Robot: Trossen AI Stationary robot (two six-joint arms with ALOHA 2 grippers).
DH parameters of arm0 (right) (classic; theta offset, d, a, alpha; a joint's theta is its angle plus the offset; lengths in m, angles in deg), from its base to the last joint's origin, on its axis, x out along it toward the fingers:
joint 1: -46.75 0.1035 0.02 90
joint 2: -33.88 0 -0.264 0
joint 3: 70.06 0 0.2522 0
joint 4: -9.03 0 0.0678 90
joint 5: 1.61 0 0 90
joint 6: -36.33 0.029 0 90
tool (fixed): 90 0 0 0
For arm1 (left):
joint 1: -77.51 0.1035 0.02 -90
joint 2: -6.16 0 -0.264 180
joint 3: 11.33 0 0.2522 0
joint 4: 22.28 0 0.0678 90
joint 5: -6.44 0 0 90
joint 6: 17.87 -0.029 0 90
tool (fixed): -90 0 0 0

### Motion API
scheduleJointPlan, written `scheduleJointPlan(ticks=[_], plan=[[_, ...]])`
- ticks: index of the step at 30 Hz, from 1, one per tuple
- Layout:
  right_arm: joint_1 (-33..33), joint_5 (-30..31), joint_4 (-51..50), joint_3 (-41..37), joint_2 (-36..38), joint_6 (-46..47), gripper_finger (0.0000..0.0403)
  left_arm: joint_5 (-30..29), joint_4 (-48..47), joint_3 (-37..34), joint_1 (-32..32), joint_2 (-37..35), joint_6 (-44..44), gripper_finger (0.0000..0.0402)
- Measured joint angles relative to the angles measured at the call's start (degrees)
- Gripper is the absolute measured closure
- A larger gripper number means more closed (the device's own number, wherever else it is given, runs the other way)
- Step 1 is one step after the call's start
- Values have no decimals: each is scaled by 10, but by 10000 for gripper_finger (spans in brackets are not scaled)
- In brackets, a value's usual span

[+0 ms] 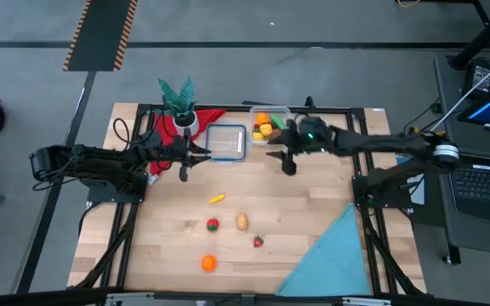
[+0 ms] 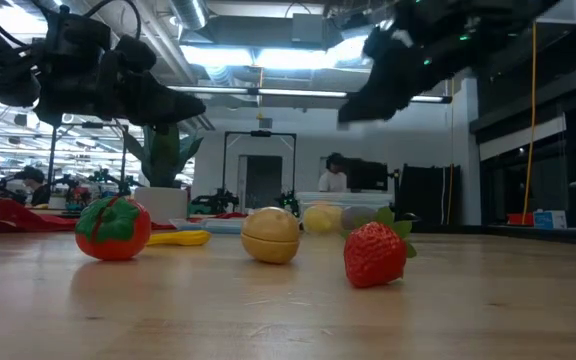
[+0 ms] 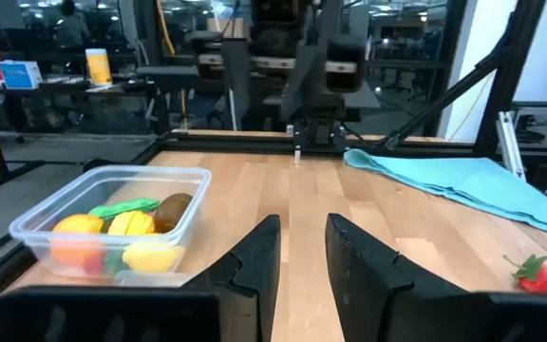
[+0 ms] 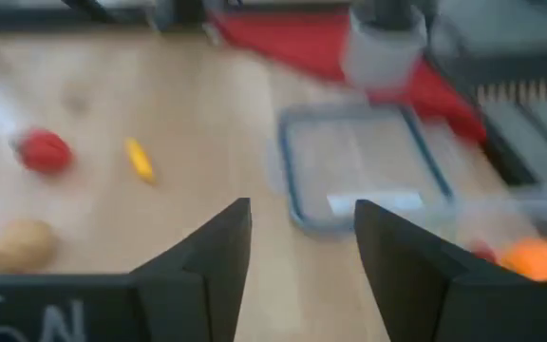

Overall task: Pick and placing Produce into tupperware
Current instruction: Put the right strawberry into the transparent bin

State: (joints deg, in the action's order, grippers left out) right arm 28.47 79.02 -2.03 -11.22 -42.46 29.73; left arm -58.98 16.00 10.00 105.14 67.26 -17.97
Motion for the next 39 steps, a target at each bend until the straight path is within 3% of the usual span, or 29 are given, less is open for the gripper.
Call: scheduleJointPlan(ticks=[3, 11, 18, 22, 30, 39], plan=[[45, 2, 72, -51, 35, 1, 212, 1, 5, 0, -16, 0, 0, 327], [145, 3, 50, -73, 38, 0, 212, -6, 10, 0, -111, 0, -1, 348], [200, 15, 39, -73, 39, 25, 212, -142, -11, 0, -241, 0, -24, 377], [229, 53, -32, -59, 38, 48, 212, -217, -19, 0, -300, 0, -26, 387], [297, 74, -61, -28, 20, 83, 212, -288, -27, 1, -385, 0, -15, 382], [354, 102, -120, 91, -109, 112, 212, -375, -87, 34, -479, 0, -5, 351]])
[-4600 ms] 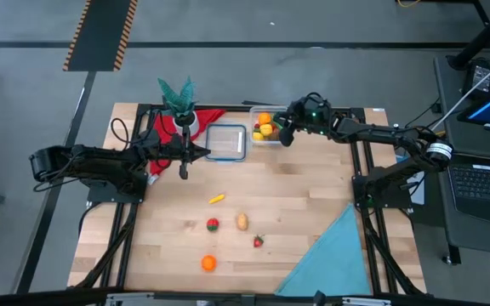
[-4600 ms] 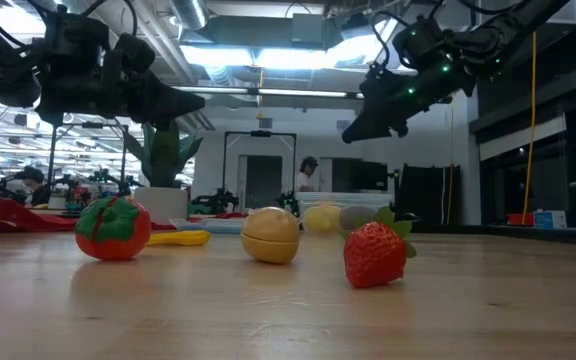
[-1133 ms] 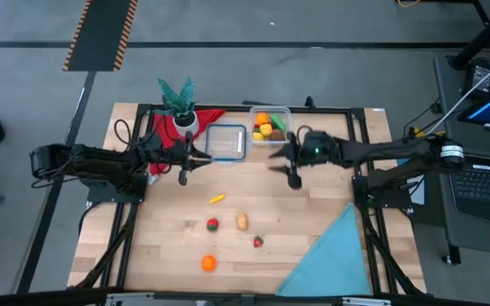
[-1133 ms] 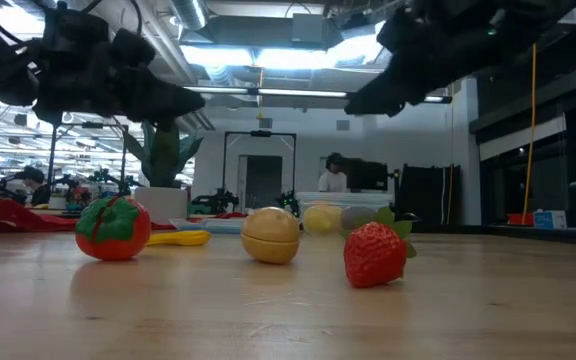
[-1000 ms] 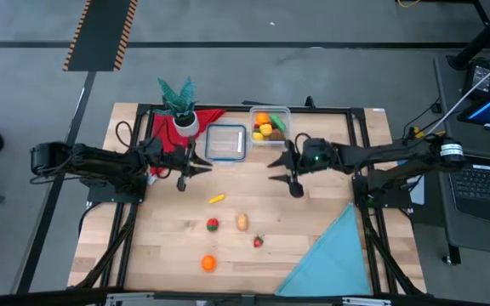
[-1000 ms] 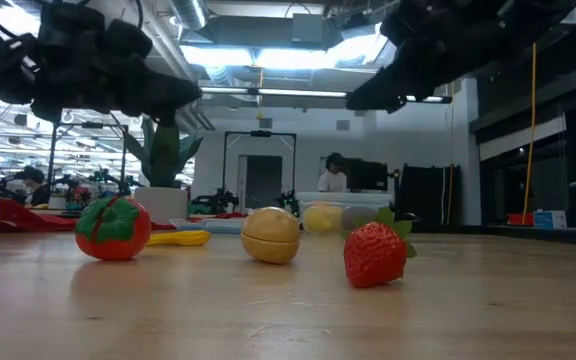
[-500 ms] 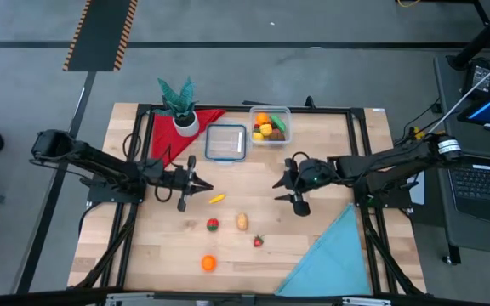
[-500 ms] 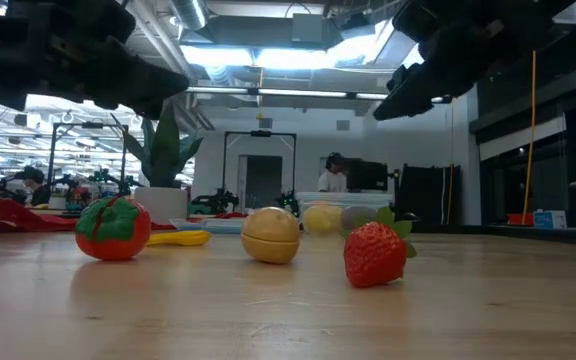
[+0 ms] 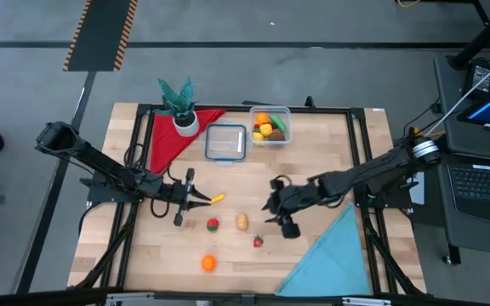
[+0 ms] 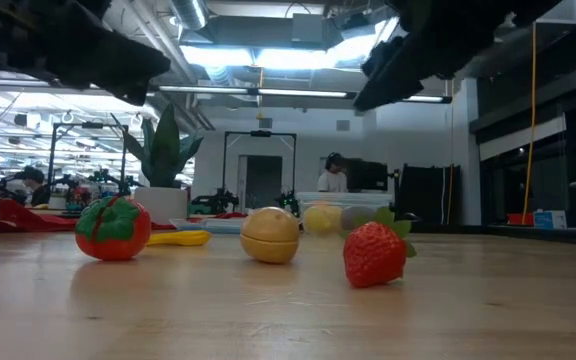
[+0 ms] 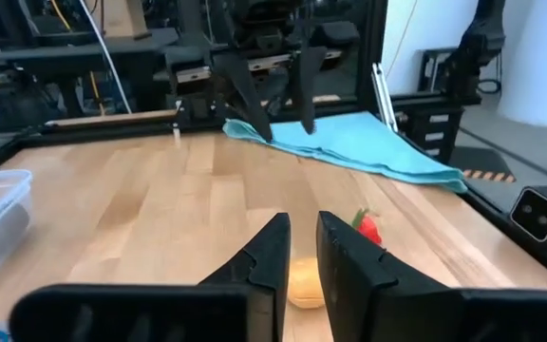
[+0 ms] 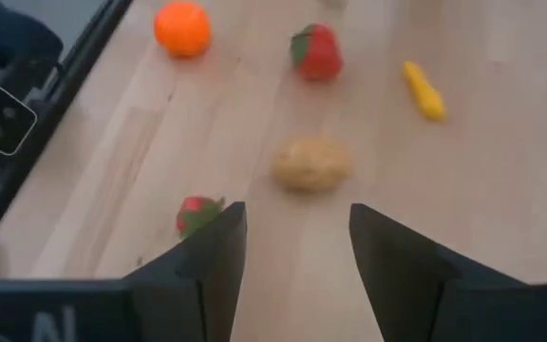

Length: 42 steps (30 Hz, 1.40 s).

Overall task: Pick and placing Produce into tupperware
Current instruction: Put the right strawberry into the transparent bin

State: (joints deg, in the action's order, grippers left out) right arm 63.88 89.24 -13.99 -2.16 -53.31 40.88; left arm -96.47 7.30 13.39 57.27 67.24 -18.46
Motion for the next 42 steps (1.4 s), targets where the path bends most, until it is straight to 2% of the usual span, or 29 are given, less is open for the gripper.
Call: scheduleJointPlan(ticks=[9, 20, 27, 42], plan=[[48, 1, -164, 195, -149, 30, 212, -63, -13, 6, -74, 0, 9, 341], [89, 0, -302, 416, -289, 25, 212, -101, -21, 6, -133, 0, 22, 363], [90, -3, -302, 441, -312, 25, 212, -109, -28, 6, -142, 0, 33, 369], [85, -5, -300, 441, -312, 62, 212, -145, -39, 6, -142, 0, 35, 343]])
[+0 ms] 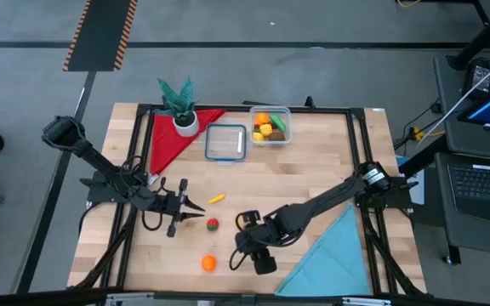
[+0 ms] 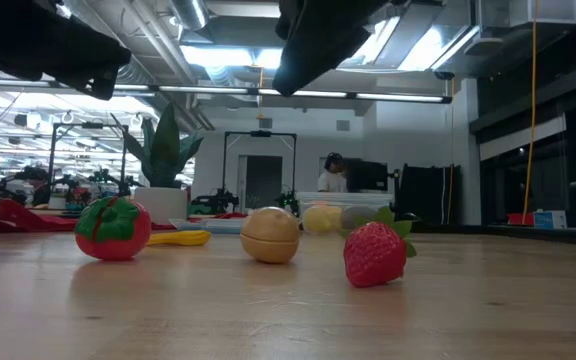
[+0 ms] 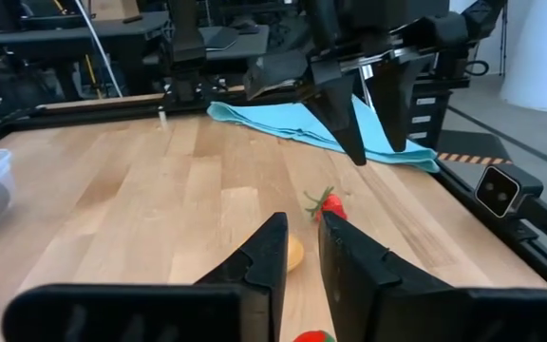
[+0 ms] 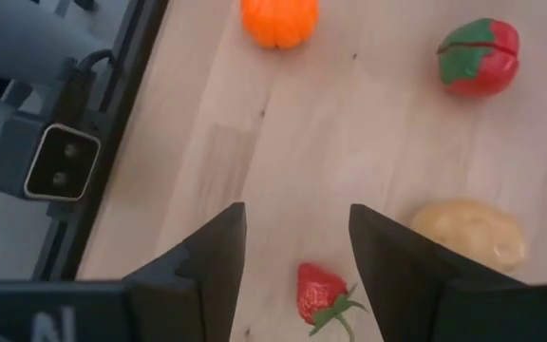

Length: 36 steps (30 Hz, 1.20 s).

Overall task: Pick and placing Produce into tupperware
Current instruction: Put the right strawberry into the transparent bin

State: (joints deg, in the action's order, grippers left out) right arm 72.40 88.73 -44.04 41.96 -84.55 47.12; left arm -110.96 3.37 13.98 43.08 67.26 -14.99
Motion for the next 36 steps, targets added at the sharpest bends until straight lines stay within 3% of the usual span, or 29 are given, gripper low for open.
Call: scheduleJointPlan(ticks=[12, 23, 36], plan=[[2, 46, -19, -4, 0, -8, 207, -1, 0, 0, 0, 0, 0, 351], [2, 47, -18, -75, -1, -46, 140, -2, 0, 0, 0, 0, 0, 360], [5, 46, 40, -128, -1, -70, 146, -5, 0, 0, 0, 0, 1, 346]])
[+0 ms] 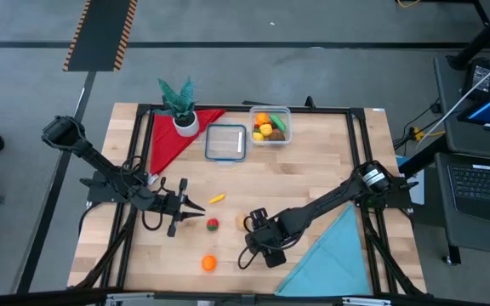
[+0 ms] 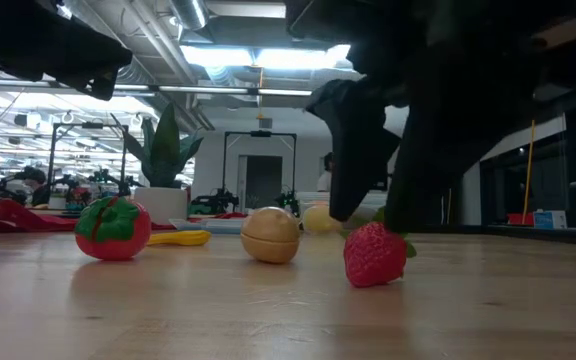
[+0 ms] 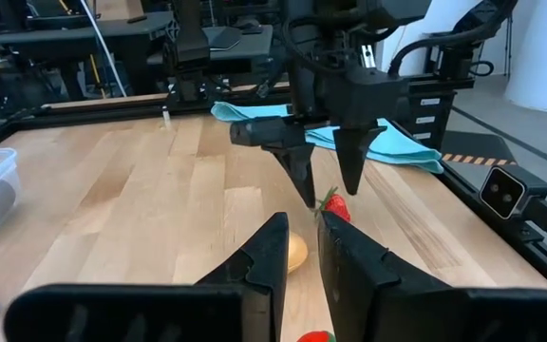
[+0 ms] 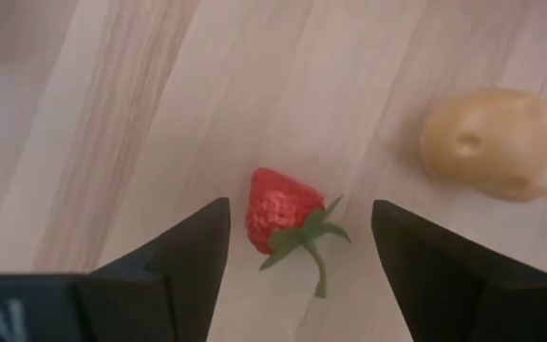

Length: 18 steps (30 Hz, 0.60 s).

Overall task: Pick and placing Produce into tupperware
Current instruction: Put the right strawberry into the transparent bin

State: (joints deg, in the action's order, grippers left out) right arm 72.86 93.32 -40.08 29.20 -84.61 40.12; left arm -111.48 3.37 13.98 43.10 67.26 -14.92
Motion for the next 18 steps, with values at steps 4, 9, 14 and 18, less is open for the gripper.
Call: scheduleJointPlan(ticks=[4, 9, 14, 18], plan=[[0, 0, 12, -13, 0, -1, 146, 0, 0, 0, 0, 0, 0, 353], [0, 0, 44, -35, 0, -26, 146, 0, 0, 0, 0, 0, 0, 363], [0, 0, 74, -56, 0, -29, 146, 0, 0, 0, 0, 0, 1, 368], [0, 0, 91, -73, 0, -28, 146, 0, 0, 0, 0, 0, 1, 363]])
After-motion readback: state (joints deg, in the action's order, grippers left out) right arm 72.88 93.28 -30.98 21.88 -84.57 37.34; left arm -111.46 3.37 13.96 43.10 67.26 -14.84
